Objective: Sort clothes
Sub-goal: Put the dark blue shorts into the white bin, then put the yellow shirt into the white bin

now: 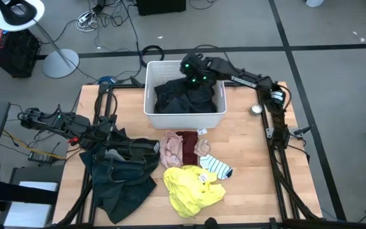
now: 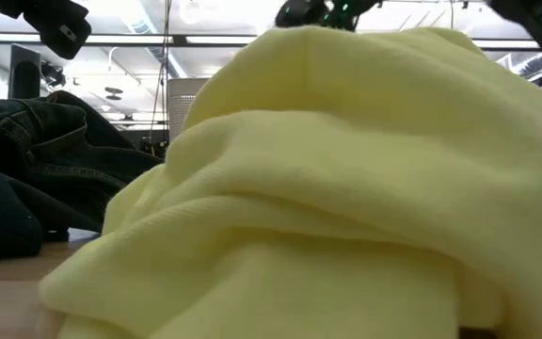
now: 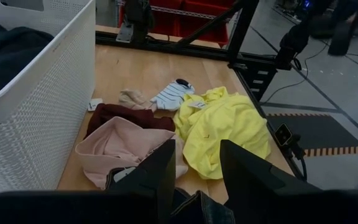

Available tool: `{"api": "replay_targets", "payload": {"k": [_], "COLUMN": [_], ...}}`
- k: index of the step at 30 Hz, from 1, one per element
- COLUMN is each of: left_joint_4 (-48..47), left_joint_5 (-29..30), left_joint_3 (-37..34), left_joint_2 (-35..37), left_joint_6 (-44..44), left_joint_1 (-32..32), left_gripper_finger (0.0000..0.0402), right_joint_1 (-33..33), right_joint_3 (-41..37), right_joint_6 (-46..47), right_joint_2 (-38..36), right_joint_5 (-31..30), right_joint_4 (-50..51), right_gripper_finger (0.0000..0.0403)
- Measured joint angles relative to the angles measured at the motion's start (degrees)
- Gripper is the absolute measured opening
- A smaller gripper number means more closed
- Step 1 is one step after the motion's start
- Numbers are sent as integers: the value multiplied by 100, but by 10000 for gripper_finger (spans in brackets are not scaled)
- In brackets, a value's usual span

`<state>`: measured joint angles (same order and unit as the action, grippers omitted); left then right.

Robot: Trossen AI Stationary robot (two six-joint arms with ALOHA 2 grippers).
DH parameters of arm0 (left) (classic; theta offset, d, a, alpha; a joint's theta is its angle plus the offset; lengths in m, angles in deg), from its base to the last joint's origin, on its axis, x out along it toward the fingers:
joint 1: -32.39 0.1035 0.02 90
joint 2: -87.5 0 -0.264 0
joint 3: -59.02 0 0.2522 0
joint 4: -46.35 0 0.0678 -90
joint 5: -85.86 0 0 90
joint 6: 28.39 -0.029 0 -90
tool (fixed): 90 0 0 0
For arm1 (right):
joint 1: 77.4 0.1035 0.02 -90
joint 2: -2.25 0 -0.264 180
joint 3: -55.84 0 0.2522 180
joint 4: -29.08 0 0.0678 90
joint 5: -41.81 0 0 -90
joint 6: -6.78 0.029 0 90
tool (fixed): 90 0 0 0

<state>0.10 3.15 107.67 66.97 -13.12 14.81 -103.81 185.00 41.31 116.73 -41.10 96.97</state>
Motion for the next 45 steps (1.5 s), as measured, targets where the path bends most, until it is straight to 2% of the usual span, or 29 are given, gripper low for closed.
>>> {"api": "replay_targets", "payload": {"k": [13,18,23,28,37,40,45], "left_joint_4": [17,305,446,687,868,1176,1572], "left_joint_5": [2,2,2,0,-1,0,-2], "left_joint_3": [0,0,0,2,0,0,0], "left_joint_2": [0,2,0,-7,-545,-824,-1215], "left_joint_6": [332,324,333,485,924,920,918], "left_joint_1": [0,0,2,-4,-20,-20,-20], "left_gripper_finger": [131,131,131,131,131,131,131], "right_joint_1": [312,681,1362,2318,4117,4531,4918], "right_joint_3": [0,2,2,2,-4,-158,-843], "right_joint_6": [-460,-560,-570,-251,682,789,957], "right_joint_2": [-1651,-2214,-2818,-3245,-3288,-3208,-3215], "right_joint_5": [-350,-925,-1647,-2261,-3454,-3617,-3588], "right_joint_4": [186,576,1050,1599,2990,2977,2763], "right_gripper_finger": [173,173,173,173,173,173,173]}}
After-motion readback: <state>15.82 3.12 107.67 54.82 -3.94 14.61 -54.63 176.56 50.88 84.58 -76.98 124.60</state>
